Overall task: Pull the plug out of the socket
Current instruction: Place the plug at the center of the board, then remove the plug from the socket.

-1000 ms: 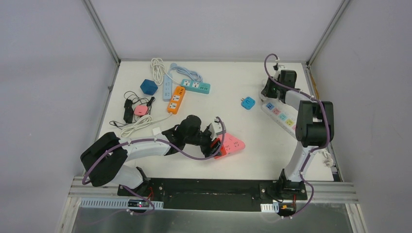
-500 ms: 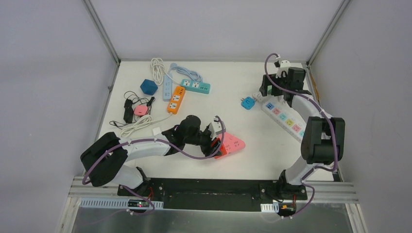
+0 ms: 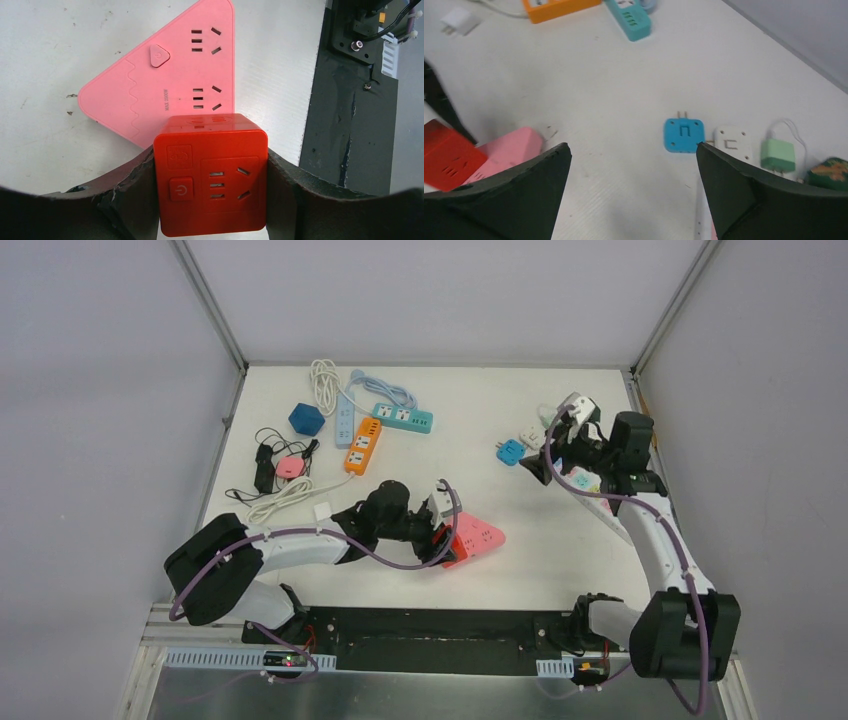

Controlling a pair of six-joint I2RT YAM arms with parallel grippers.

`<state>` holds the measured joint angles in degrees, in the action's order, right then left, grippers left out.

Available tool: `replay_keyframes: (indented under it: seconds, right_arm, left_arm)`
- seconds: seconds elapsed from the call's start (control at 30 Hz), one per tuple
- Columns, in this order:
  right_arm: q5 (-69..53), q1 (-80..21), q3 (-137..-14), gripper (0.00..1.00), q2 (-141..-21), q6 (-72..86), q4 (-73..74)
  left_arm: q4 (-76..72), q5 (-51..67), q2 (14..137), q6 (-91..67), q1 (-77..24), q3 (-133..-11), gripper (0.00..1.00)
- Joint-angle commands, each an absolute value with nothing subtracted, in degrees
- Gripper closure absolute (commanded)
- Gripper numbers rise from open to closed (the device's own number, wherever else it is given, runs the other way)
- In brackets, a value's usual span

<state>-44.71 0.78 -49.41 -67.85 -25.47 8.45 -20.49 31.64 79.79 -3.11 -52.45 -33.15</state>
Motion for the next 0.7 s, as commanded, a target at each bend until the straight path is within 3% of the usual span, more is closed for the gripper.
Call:
replay_keyframes:
  seconds: [0.0, 0.13, 0.3, 0.67]
  right_arm:
    - [-63.3, 0.6, -46.8, 0.00, -63.4, -32.3, 12.9]
    - [-66.3, -2.4, -47.7, 0.00, -61.1, -38.7, 26.4]
    - [-60.2, -7.4, -48.3, 0.00, -60.7, -54.4, 39.0]
    - [-62.4, -12.4, -48.8, 0.00, -62.4, -61.2, 46.4]
  left_arm:
    - [-20.6, 34.1, 79.4, -8.3, -52.6, -30.9, 1.00]
    - [-24.1, 34.7, 79.8, -10.5, -52.6, -30.3, 1.00]
    - [-25.6, 33.7, 79.6, -12.1, -52.6, -30.1, 1.00]
    - [-27.3, 30.1, 77.5, -14.3, -52.6, -27.1, 1.00]
